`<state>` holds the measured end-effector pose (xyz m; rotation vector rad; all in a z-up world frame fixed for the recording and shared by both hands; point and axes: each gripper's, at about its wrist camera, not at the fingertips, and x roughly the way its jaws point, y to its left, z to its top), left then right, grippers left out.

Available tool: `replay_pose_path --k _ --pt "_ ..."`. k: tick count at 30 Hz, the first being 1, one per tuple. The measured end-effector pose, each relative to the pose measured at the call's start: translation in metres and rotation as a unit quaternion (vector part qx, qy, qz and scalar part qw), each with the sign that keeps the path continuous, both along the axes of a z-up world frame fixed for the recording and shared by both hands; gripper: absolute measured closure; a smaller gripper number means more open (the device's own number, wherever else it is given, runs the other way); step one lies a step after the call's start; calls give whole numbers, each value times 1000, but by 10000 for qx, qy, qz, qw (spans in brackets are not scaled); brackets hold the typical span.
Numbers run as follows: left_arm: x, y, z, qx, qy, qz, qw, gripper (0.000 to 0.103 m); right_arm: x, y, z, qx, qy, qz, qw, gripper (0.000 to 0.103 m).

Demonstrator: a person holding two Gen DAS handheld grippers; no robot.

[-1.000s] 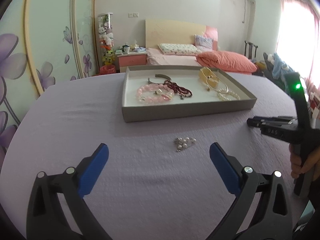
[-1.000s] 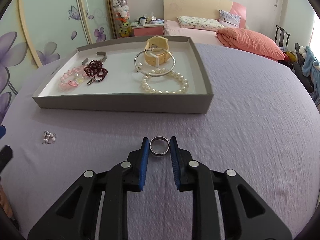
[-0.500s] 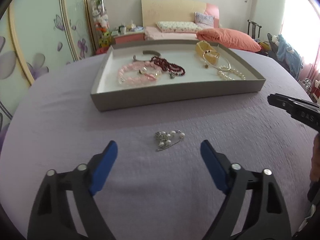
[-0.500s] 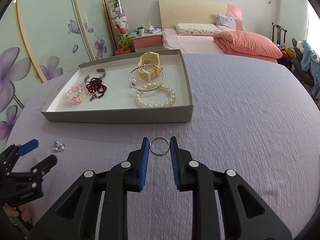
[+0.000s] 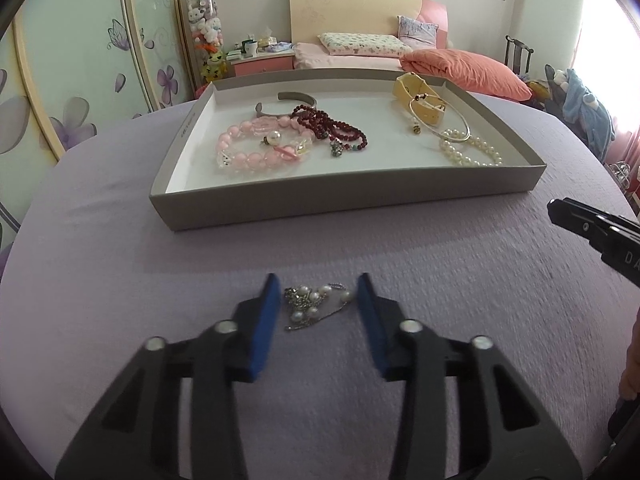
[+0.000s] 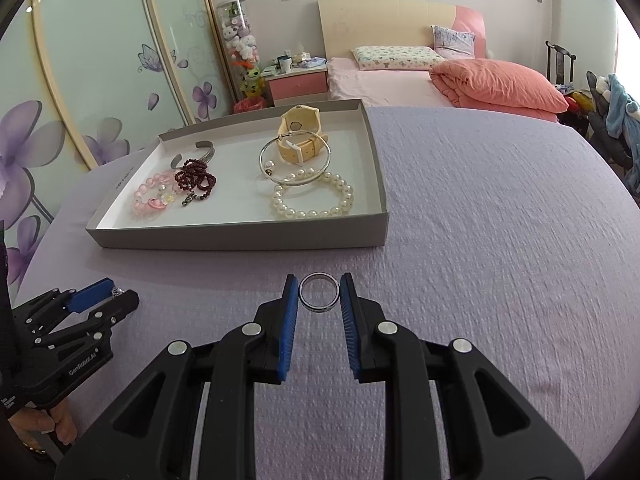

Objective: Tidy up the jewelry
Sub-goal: 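Grasp the silver pearl brooch with the left tool while the right tool holds the ring, then carry the brooch into the tray and open the left tool while the right tool carries the ring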

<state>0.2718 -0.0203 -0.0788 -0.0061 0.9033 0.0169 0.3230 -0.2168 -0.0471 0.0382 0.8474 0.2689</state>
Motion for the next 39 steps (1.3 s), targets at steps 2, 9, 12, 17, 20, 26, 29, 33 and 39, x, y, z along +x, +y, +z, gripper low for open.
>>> replay_pose_path --k 2,9,12,17,20,26,29,33,39 --pt "0 -2 0 9 -11 -42 10000 81 0 0 0 11 13 3 10000 81" --pt "-2 -3 1 -97 -36 -166 9998 92 1 2 0 57 24 4 10000 81" --pt "-5 0 4 -227 -93 -209 9995 93 0 2 2 70 -6 15 10000 81" --pt "-8 6 20 -313 -368 -240 9985 93 0 3 7 125 -72 22 9999 81" --pt "-8 11 35 -426 -572 -217 9972 93 0 4 10 168 -107 47 9998 81" --pt "7 25 66 -568 -1003 -37 9933 93 2 11 17 230 -181 124 9995 81" --pt "20 29 76 -602 -1119 60 9919 93 4 15 21 255 -222 162 9993 81" --pt "41 32 80 -635 -1220 144 9904 93 7 19 25 291 -304 176 9990 81" --pt "72 23 69 -548 -1087 121 9925 93 11 23 22 272 -313 238 9989 81"
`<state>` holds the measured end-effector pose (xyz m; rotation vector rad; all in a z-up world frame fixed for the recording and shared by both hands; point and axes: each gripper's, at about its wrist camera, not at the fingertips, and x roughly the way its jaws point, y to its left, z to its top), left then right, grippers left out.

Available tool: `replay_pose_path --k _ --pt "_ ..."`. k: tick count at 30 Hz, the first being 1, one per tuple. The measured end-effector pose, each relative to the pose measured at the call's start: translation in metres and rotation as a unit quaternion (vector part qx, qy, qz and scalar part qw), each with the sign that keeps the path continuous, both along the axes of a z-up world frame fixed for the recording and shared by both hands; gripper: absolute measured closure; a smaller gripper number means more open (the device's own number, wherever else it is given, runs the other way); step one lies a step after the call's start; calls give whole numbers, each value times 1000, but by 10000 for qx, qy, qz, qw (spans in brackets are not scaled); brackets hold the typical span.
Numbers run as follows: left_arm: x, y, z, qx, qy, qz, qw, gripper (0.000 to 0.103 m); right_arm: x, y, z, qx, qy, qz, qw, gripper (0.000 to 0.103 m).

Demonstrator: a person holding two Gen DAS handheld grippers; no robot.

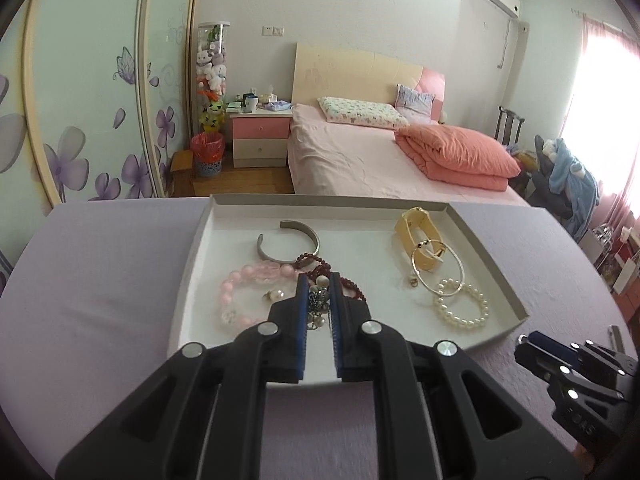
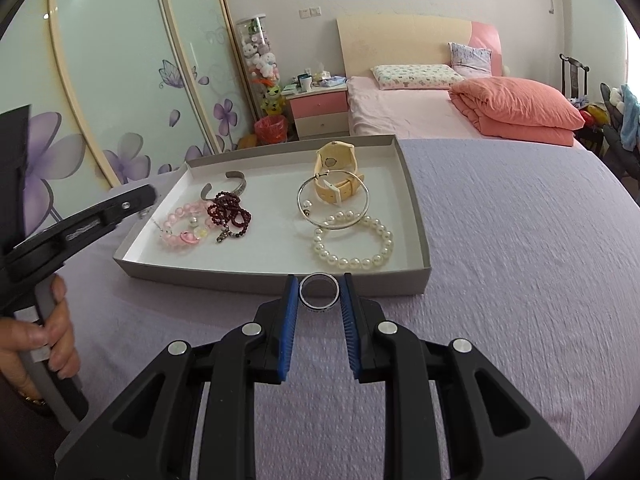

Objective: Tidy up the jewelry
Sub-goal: 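Carry the brooch into the tray and open the left tool while the right tool carries the ring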

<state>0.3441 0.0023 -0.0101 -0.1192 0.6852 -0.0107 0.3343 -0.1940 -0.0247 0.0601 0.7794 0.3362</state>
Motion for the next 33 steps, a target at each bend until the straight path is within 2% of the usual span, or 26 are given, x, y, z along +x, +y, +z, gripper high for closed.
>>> replay_pose_path --k 8,17,19,23,25,29,33 --pt "24 -8 -18 84 168 -22 9998 93 9 -9 -7 13 86 -67 9999 81" --pt "31 -9 -25 82 243 73 9996 89 14 -9 -12 12 155 -69 9999 81" --pt "30 -6 -25 36 263 135 9996 73 14 -8 -13 8 160 -66 9998 81" --pt "24 1 -23 -60 251 213 9994 65 13 -7 -11 -11 135 -46 9999 81" --pt "15 5 -21 -145 223 262 9993 54 13 -4 -8 -30 100 -18 9999 81" --pt "-4 14 -15 -219 125 267 9993 45 17 0 3 -74 -40 -5 10000 81" --pt "-26 24 -7 -197 -204 293 9992 35 26 7 14 -144 -243 -50 9996 81"
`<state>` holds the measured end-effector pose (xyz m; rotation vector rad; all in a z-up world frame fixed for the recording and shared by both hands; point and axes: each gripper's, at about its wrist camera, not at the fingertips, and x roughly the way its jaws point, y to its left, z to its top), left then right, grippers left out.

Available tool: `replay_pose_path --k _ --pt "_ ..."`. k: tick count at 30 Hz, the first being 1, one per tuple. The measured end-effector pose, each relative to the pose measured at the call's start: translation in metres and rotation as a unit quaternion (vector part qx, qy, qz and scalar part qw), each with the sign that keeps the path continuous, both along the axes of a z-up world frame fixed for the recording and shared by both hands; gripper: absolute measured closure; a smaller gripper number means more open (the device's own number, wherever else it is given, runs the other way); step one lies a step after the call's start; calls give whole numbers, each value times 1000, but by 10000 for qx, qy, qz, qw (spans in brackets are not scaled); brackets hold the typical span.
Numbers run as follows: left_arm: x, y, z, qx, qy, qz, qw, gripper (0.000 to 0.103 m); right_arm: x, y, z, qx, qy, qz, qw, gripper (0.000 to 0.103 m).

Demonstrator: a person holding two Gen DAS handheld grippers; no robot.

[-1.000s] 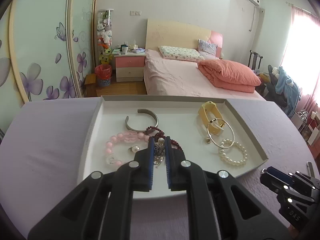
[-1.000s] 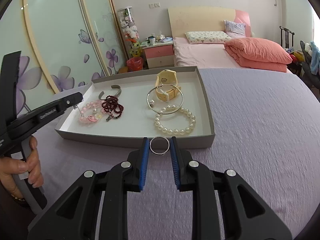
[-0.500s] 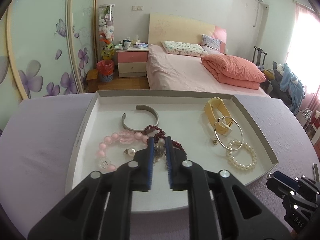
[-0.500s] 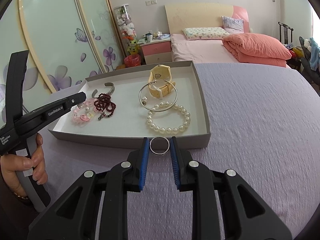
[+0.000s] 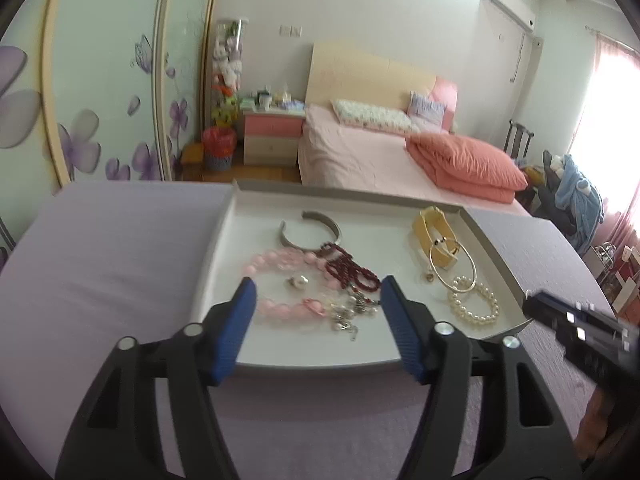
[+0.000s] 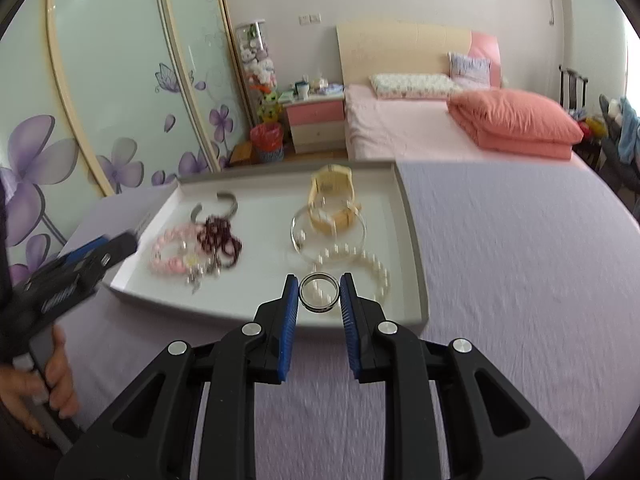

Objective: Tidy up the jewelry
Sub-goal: 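Carry the brooch into the tray and open the left tool while the right tool carries the ring, then lower the silver ring into the tray and open the right tool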

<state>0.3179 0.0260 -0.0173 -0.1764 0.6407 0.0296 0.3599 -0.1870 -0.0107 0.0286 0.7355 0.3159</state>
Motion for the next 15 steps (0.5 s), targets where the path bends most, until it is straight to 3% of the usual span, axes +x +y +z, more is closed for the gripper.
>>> replay_pose_path --k 5,8,15 --pt "-17 5 1 251 -508 129 9983 30 15 18 11 -105 -297 -25 9995 81" --pt "-16 6 -1 363 -515 120 9979 29 23 29 9 -285 -535 -130 9981 81" --pt "-14 10 -4 202 -471 122 9986 24 33 41 -14 -11 -562 -35 9984 81"
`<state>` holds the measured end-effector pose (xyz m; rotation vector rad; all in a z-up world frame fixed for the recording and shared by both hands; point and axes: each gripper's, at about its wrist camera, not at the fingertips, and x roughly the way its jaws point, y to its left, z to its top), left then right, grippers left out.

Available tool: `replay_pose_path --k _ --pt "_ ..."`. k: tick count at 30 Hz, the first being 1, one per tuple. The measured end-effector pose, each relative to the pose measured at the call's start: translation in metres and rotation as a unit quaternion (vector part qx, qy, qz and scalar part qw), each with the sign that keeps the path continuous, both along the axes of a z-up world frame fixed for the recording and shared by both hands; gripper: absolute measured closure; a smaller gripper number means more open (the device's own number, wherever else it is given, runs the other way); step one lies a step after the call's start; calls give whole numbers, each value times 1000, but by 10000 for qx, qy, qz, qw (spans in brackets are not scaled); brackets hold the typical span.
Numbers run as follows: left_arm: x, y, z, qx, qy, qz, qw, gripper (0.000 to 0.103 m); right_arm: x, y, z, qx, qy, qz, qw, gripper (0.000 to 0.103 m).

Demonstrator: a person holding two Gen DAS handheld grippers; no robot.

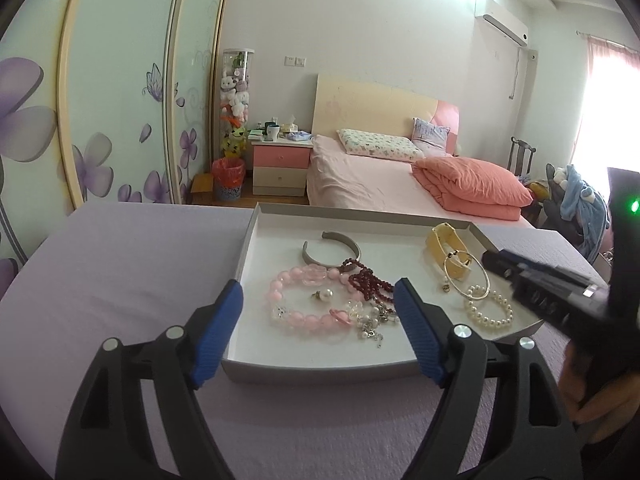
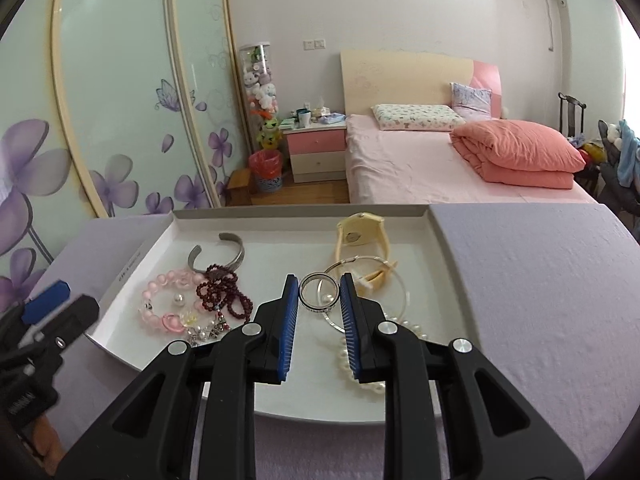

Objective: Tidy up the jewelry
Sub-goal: 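Lower the silver ring into the tray and open the right tool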

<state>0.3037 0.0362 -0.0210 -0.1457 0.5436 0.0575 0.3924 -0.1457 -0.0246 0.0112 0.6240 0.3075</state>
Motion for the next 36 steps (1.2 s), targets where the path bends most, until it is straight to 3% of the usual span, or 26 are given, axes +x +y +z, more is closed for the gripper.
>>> replay_pose_path --k 8,20,21,22,23,24,31,36 --pt "-1 1 -3 -43 -57 50 10000 23 -6 -6 1 162 -354 -37 9992 81" --pt "-1 3 -6 -26 -33 57 10000 20 -2 -4 -2 169 -371 -97 9991 79" --pt "-2 3 -6 -25 -35 64 10000 20 -3 -4 -2 169 -392 -96 9990 77" --pt "-1 3 -6 -29 -34 65 10000 19 -4 -5 -2 168 -412 -99 9990 66" --pt "-2 3 -6 -32 -33 65 10000 19 -5 -5 -1 163 -452 -136 9988 49" --pt "-2 3 -7 -33 -32 68 10000 19 -6 -5 0 171 -497 -170 9985 43" --pt "-2 5 -7 -67 -49 97 9999 15 -9 -7 3 172 -572 -267 9979 29" --pt "-6 6 -5 -121 -126 97 9998 8 -17 -9 11 140 -708 -358 9967 9"
